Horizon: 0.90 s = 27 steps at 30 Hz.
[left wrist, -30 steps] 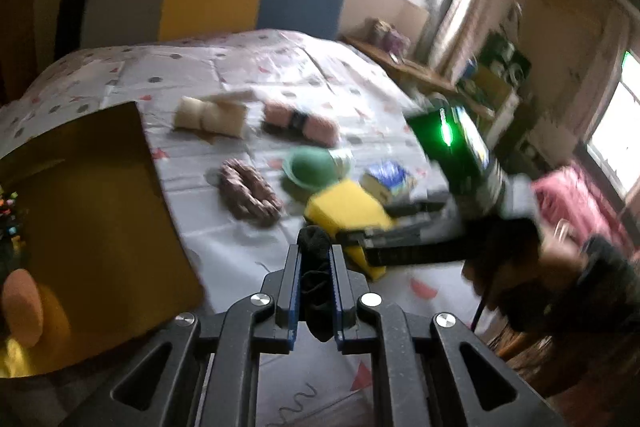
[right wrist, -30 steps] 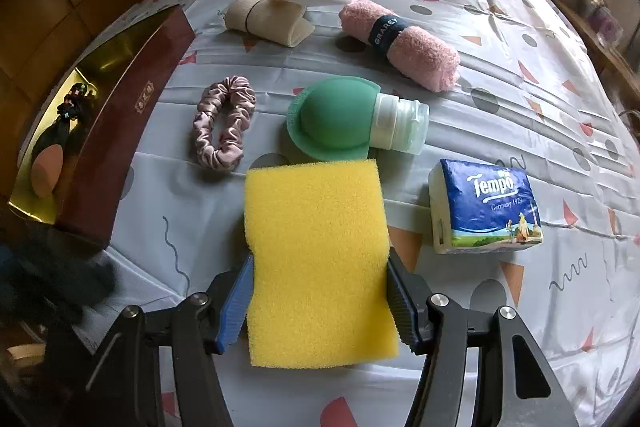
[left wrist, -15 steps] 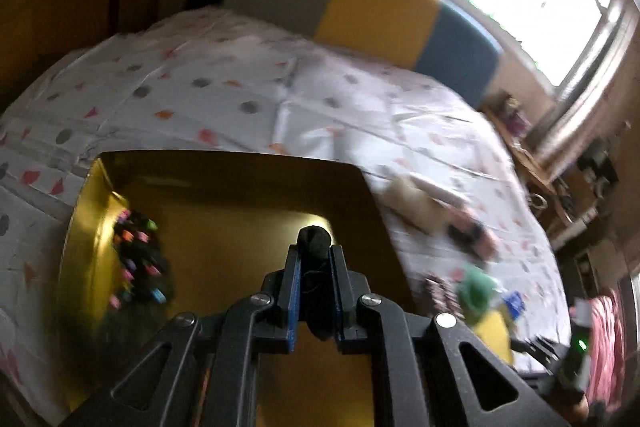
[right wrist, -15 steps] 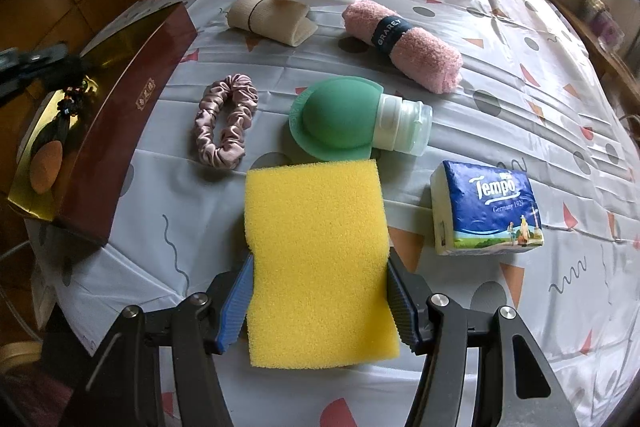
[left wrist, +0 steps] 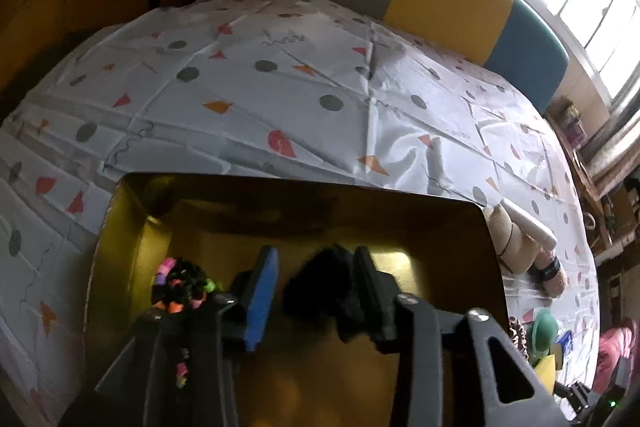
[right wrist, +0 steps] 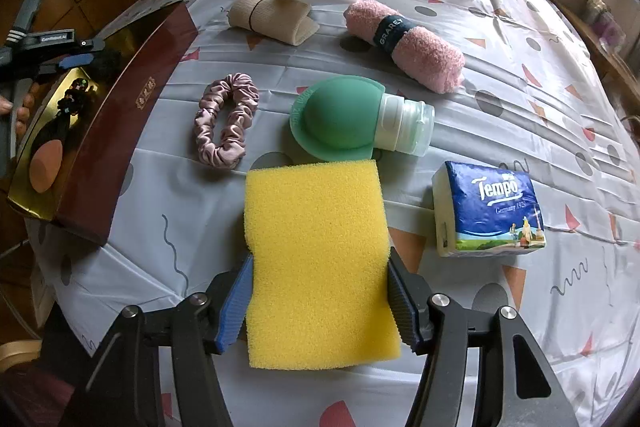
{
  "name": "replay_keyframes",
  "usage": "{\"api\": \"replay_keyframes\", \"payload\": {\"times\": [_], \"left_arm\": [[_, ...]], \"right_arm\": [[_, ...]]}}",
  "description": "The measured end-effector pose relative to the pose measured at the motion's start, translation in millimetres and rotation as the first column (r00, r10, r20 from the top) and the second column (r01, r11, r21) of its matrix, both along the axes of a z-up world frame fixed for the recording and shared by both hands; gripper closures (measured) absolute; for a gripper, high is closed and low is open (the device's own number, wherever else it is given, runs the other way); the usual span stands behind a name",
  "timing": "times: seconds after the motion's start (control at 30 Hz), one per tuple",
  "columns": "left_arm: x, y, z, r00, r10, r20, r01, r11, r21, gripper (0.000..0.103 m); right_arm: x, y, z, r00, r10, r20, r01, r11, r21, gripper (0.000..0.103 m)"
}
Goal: Organize soft objects
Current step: 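Lower the black scrunchie into the gold tray and open the left tool, then carry the yellow sponge into the gold tray and open the right tool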
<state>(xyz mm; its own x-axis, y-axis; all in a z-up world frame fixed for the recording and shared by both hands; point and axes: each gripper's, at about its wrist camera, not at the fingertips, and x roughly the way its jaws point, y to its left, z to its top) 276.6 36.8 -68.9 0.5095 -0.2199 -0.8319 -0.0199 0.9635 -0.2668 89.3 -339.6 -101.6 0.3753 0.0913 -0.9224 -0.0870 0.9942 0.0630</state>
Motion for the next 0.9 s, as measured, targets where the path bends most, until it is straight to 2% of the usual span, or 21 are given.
{"api": "replay_keyframes", "payload": {"times": [0.17,0.23,0.4,0.57,0.7,0.9], "left_arm": [[-30.9,6.1,24.1,0.998,0.013,0.053,-0.012,1.0,-0.012,0.061],[-47.2,3.8,35.7,0.997,0.009,0.08,-0.01,1.0,0.009,0.061],[-113.4,-16.0,64.4,0.978,-0.078,0.194,0.061,0.994,0.091,0.061],[-166.2,-32.9,63.1,0.974,-0.115,0.195,0.094,0.989,0.113,0.061],[-189.9,-42.3,58.5,0.975,-0.133,0.18,0.114,0.987,0.113,0.061],[-212.9,-43.9,56.3,0.967,-0.152,0.203,0.122,0.98,0.155,0.061]], "right_arm": [[0.0,0.2,0.0,1.0,0.0,0.001,0.0,1.0,-0.003,0.041],[-0.1,0.6,0.1,1.0,0.001,0.002,-0.001,1.0,-0.005,0.041],[0.2,1.7,0.3,1.0,0.005,0.006,-0.005,1.0,-0.013,0.041],[0.0,0.3,1.4,1.0,0.002,0.014,-0.001,1.0,-0.024,0.041],[-2.0,-4.7,4.8,0.999,-0.024,0.022,0.024,0.999,-0.023,0.041],[-6.5,-9.8,17.0,0.995,-0.077,0.057,0.078,0.997,-0.014,0.042]]}}
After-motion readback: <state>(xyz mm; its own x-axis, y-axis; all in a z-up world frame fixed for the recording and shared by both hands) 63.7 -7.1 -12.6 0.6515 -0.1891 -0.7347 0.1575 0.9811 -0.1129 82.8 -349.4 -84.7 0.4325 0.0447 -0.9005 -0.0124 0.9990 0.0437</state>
